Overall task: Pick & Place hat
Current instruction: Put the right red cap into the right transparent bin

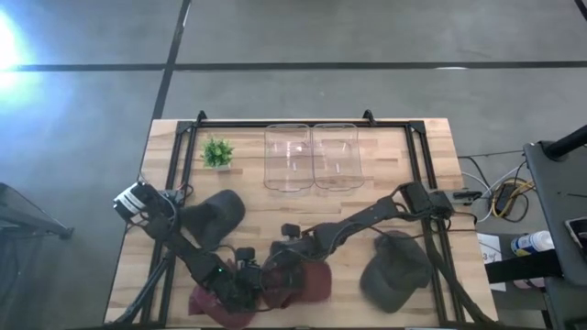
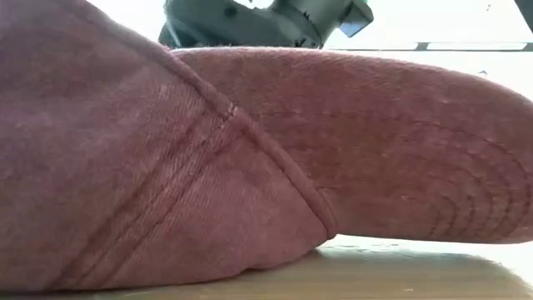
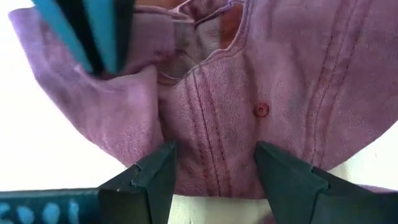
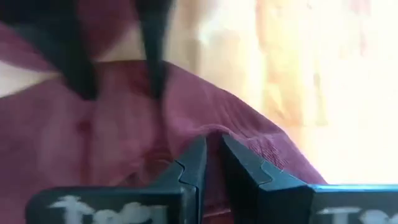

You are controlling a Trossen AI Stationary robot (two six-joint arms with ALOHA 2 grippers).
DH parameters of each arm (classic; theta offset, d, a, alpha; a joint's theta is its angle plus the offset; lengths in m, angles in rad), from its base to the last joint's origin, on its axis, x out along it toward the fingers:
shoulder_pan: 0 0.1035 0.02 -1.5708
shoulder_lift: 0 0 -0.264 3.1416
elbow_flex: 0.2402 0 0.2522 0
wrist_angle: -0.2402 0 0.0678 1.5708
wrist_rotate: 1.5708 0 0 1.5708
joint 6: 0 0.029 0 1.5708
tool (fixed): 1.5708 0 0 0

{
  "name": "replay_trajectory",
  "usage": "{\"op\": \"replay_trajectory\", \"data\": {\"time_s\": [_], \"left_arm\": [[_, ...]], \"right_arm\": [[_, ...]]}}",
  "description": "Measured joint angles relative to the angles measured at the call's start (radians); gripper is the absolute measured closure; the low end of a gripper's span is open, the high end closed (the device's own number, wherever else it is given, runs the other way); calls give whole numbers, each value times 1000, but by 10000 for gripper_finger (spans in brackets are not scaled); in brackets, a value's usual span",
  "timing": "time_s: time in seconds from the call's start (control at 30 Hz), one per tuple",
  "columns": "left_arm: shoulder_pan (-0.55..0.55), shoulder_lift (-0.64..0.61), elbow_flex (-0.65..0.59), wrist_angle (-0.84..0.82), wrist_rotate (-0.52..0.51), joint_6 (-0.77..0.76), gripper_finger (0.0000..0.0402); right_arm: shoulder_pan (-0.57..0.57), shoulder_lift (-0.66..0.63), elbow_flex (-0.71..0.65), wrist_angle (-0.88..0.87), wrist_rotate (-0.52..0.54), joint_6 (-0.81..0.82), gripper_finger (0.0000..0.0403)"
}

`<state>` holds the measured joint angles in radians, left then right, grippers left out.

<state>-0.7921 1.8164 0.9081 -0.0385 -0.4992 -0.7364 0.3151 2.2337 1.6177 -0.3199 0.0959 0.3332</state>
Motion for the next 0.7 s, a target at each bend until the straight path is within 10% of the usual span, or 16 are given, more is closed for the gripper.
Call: {"op": "replay_trajectory", "data": {"time_s": [0.7], "left_arm": [[-2, -1, -7, -12, -11, -20, 191]], "right_arm": [[-9, -149, -2, -175, 3, -80, 359]]}}
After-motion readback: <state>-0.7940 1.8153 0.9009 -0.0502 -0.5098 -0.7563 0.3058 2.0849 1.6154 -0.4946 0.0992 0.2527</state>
